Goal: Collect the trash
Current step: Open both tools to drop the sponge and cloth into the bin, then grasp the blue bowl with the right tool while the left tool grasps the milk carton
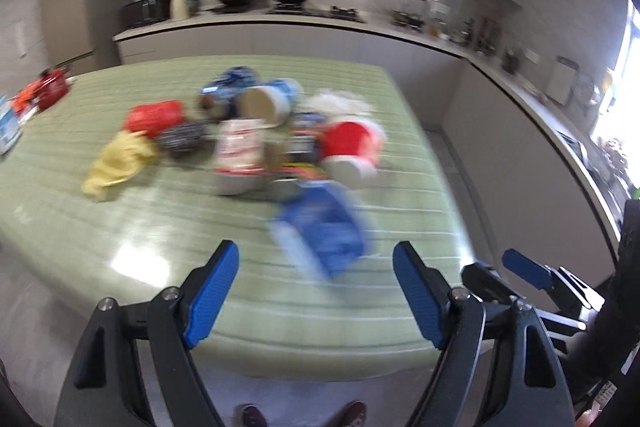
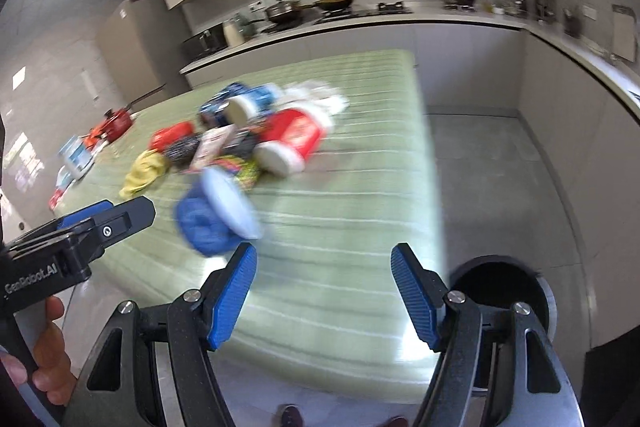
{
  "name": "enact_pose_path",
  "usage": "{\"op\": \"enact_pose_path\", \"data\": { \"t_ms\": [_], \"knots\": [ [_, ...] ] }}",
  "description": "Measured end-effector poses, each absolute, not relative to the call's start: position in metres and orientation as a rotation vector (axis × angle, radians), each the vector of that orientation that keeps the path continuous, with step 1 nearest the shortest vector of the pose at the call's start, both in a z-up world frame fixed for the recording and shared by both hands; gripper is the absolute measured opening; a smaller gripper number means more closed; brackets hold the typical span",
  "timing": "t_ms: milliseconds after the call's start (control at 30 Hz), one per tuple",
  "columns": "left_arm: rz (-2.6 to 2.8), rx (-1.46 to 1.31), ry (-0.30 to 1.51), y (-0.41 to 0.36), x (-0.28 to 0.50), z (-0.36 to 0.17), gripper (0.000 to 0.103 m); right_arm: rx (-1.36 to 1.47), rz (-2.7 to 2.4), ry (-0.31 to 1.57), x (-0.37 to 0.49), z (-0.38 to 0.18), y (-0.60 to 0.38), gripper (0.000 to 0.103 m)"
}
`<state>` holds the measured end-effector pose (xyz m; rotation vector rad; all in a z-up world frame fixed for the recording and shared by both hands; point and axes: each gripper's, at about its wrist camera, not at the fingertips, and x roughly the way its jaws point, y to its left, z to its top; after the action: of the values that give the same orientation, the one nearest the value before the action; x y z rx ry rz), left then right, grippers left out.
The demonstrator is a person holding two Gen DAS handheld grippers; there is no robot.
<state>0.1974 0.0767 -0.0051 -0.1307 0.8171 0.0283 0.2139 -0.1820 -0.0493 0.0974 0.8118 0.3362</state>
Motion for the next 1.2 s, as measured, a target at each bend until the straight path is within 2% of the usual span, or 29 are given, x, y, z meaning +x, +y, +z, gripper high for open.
{"op": "enact_pose_path", "data": {
  "t_ms": [167, 400, 900, 1200],
  "knots": [
    [0.063, -0.149, 0.837, 0.144, 0.195, -0.016, 0.081, 0.073, 0.342, 0.811, 0.21, -0.056, -0.113, 0.073],
    [0.026, -0.135, 0.857, 0.18, 0.199, -0.031, 0.081, 0.076, 0.284, 0.863, 0.208, -0.076, -0.079, 0.075],
    [0.01, -0.151, 0.875, 0.165, 0.219, -0.041, 0.081, 0.041, 0.216, 0.903, 0.237, -0.092, -0.104, 0.075],
    [0.027, -0.135, 0.891, 0.143, 0.229, -0.047, 0.081, 0.101, 0.261, 0.885, 0.25, -0.08, -0.138, 0.075]
  ]
}}
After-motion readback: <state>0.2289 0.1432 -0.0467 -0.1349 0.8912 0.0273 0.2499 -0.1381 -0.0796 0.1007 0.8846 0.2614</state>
